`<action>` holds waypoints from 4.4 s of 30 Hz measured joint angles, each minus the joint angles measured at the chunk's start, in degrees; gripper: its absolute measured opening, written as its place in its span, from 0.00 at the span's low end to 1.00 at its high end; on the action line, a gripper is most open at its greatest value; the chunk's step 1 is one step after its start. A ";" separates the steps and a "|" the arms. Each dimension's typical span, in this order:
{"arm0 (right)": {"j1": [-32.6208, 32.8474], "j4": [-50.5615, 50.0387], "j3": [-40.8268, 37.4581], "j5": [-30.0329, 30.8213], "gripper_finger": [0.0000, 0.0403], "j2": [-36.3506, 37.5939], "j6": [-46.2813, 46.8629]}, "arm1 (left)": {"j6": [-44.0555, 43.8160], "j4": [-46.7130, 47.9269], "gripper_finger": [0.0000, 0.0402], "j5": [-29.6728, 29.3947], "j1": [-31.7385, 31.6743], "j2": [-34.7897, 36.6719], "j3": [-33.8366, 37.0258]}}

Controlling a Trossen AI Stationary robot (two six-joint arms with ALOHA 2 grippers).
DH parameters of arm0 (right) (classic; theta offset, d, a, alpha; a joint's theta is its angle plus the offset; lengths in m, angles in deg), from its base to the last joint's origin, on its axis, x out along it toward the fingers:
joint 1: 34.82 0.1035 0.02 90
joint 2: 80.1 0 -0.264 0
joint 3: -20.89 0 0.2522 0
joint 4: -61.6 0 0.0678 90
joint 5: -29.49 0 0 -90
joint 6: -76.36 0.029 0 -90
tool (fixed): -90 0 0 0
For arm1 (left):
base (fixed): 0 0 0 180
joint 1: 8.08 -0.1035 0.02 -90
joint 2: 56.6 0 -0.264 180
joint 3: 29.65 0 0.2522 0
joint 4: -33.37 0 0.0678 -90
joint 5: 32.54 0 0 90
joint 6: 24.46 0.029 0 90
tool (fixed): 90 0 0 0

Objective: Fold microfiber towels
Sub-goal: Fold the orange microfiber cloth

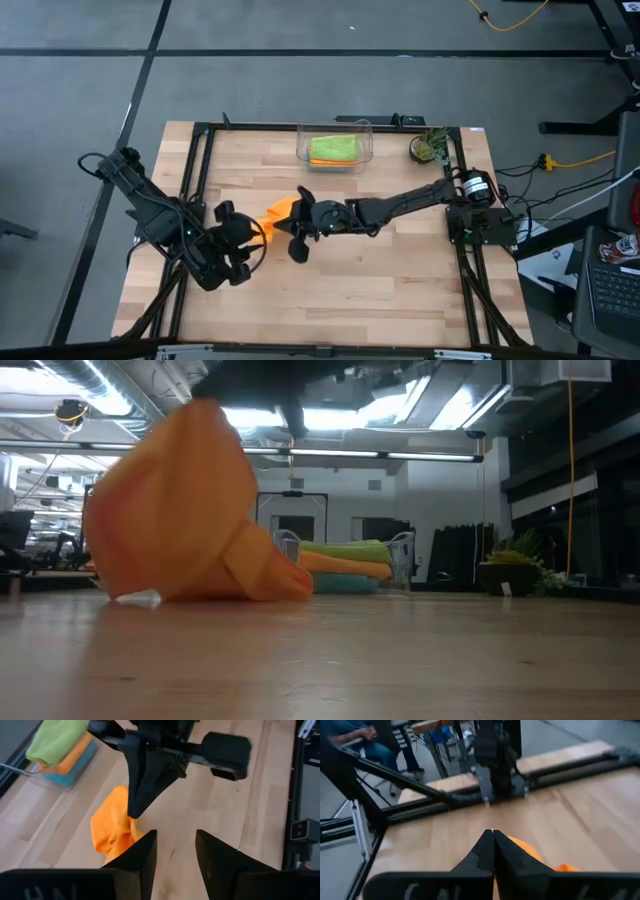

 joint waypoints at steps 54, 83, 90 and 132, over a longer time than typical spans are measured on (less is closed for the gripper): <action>1.91 -10.09 5.60 -0.53 0.00 7.93 -2.28 | -8.15 -19.85 0.32 3.76 -0.79 -0.48 38.94; 6.99 -27.38 5.60 -0.55 0.00 8.33 11.06 | -8.38 -43.61 0.32 1.93 -1.34 -0.48 51.80; 6.97 -28.91 5.60 -0.84 0.00 8.33 11.29 | -11.02 -38.66 0.32 0.08 -3.66 -0.46 51.82; 6.95 -29.22 5.60 -2.05 0.00 8.33 10.82 | 16.97 -51.26 0.31 10.11 -12.23 0.01 54.99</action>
